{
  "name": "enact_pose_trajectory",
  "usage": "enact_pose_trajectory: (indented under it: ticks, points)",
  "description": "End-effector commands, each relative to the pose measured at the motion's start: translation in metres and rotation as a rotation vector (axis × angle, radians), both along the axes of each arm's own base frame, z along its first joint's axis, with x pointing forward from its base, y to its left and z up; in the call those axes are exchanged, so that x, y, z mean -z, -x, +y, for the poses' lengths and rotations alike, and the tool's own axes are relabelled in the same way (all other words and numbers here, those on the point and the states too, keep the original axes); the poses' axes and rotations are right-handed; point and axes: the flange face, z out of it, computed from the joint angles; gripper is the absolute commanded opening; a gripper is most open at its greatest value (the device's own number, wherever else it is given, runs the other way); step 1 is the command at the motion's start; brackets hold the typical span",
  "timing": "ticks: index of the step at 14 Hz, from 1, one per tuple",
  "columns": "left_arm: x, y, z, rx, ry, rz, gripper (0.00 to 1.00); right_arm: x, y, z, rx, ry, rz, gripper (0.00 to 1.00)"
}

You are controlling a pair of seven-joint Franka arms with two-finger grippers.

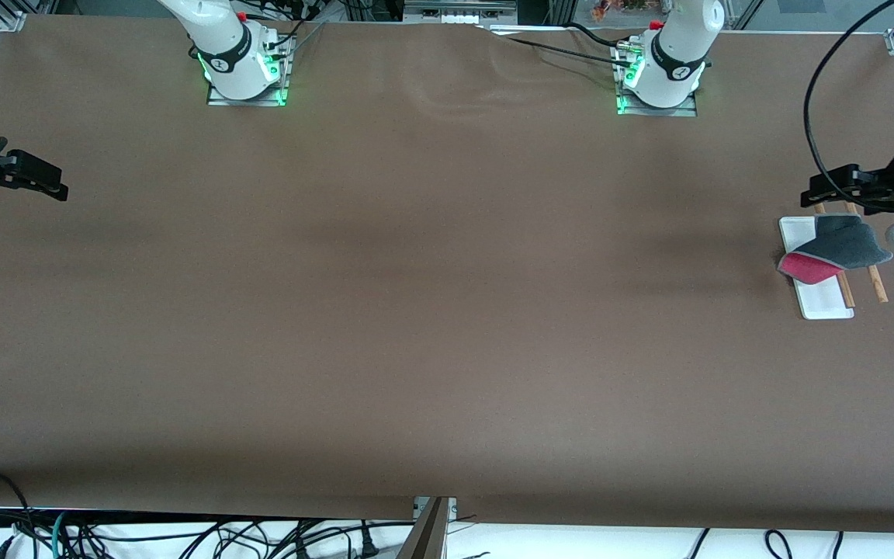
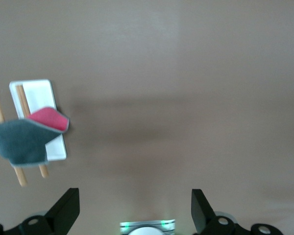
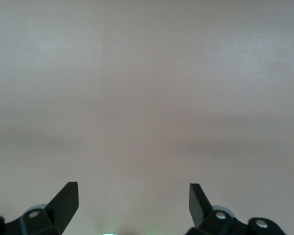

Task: Pass towel and hang on rack

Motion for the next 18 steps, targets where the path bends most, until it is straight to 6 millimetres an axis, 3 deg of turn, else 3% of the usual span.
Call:
enact_pose_trajectory:
  ticks: [1, 4, 13, 18]
  points:
    - [-0.001, 0.004, -0.017, -0.125, -0.067, -0.049, 1.00, -0.002, 0.001, -0.001, -0.009, -0.015, -0.009, 1.00]
    - [0.009, 0.010, -0.017, -0.114, -0.056, -0.088, 1.00, -0.001, 0.000, -0.001, -0.009, -0.017, -0.007, 1.00]
    - [0.000, 0.006, -0.016, -0.095, -0.048, -0.105, 1.00, 0.000, 0.000, -0.001, -0.008, -0.016, -0.006, 1.00]
    - [0.002, 0.002, -0.003, 0.005, -0.032, -0.115, 1.00, 0.000, 0.000, -0.001, -0.008, -0.016, -0.006, 1.00]
